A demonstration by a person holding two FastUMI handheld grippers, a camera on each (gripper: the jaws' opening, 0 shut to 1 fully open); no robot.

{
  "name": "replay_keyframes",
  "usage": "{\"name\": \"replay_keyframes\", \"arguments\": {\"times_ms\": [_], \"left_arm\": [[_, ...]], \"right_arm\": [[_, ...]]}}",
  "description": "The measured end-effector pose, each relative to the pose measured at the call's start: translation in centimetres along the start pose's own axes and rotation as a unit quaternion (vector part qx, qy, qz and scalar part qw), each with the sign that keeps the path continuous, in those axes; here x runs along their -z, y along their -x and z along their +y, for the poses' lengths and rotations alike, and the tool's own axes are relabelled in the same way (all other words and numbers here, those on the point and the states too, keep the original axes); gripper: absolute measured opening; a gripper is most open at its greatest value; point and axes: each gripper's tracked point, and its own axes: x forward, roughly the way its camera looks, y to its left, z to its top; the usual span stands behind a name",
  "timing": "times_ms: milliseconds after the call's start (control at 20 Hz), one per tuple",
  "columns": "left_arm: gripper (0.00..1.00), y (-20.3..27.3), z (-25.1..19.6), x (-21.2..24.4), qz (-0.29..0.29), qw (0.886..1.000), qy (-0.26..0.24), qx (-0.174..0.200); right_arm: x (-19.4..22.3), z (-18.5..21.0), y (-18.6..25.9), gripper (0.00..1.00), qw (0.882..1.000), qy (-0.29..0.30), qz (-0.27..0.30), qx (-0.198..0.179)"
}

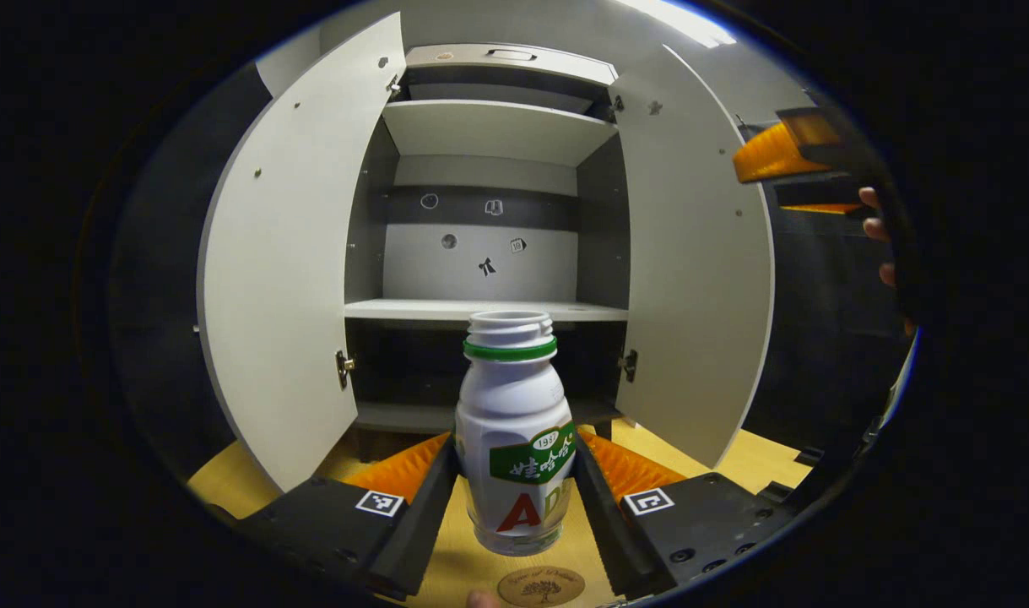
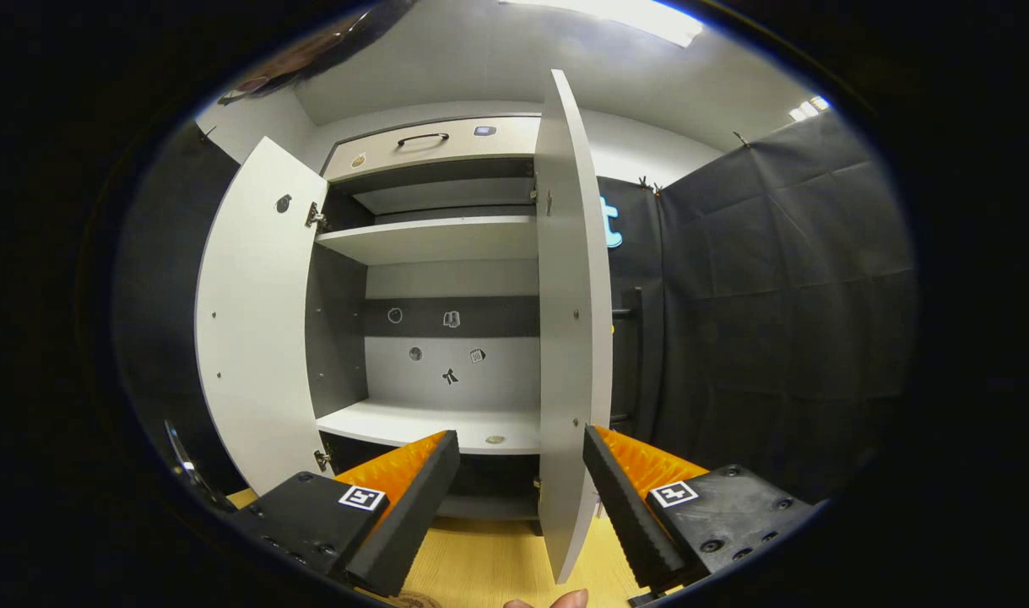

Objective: Grasp the bottle in the cabinet with the left hand and place it on the coaster, then close the right door with the right hand and the left door with the left hand.

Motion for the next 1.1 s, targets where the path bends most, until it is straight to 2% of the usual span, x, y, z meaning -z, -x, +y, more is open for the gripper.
{"name": "replay_keyframes", "arguments": {"times_ms": [200,450,750,1100], "left_arm": [[0.80,0.6,-1.0,4.1,0.006,1.000,0.012,0.011],[0.80,0.6,-1.6,8.4,0.014,1.000,0.003,0.013],[0.80,0.8,-2.0,11.2,0.020,0.999,0.018,0.018],[0.82,0.9,-2.0,13.6,0.039,0.999,0.007,0.017]], "right_arm": [[-0.1,-0.4,-0.2,0.98,1.000,0.009,-0.004,0.007],[-0.1,-0.6,0.1,0.98,1.000,0.028,-0.001,0.013],[-0.3,0.1,0.6,0.97,0.999,0.043,0.001,0.012],[-0.3,0.4,0.9,0.97,0.999,0.045,0.005,0.016]]}}
